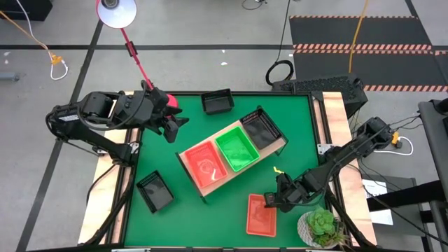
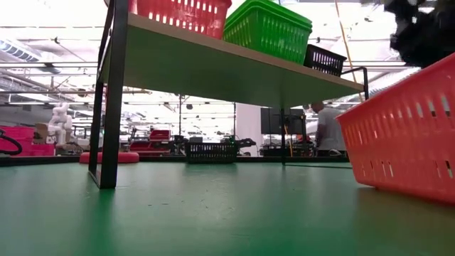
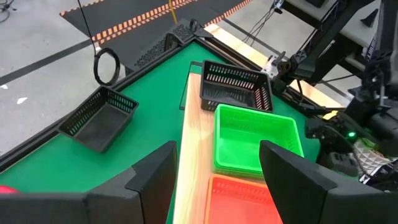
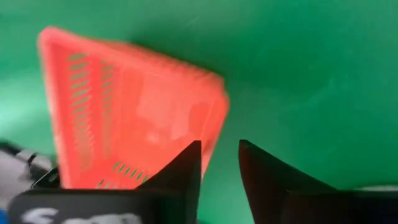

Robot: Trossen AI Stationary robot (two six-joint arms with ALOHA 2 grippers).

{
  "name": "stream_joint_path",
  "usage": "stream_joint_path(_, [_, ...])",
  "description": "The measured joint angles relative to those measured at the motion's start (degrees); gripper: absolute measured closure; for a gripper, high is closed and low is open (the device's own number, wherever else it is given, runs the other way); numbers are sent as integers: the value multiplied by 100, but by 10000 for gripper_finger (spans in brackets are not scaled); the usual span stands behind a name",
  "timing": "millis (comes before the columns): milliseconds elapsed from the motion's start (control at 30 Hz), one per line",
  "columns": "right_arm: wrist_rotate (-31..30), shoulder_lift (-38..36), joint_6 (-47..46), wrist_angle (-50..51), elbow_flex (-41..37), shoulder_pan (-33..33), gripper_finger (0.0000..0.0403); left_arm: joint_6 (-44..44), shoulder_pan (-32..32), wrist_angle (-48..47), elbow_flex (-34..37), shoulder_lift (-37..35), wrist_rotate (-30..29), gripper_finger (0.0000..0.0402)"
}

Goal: Stack baskets on shelf by color
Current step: Stack the orange bin on top of the orange bins on the shelf

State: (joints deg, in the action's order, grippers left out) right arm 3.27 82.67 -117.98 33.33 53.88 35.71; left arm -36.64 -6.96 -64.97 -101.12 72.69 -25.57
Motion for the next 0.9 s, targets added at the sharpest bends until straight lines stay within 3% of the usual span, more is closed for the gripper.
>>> stream_joint_path(233, [-4,9,77,-1067,-626,-126,388,-23,-2,1,0,0,-1,174])
stream_joint_path(500, [-38,-359,444,-1088,-323,-327,395,-255,-82,3,0,2,1,174])
stream_joint_path(900, [-645,-815,2185,1938,2126,-1038,397,-658,-278,483,4,396,480,174])
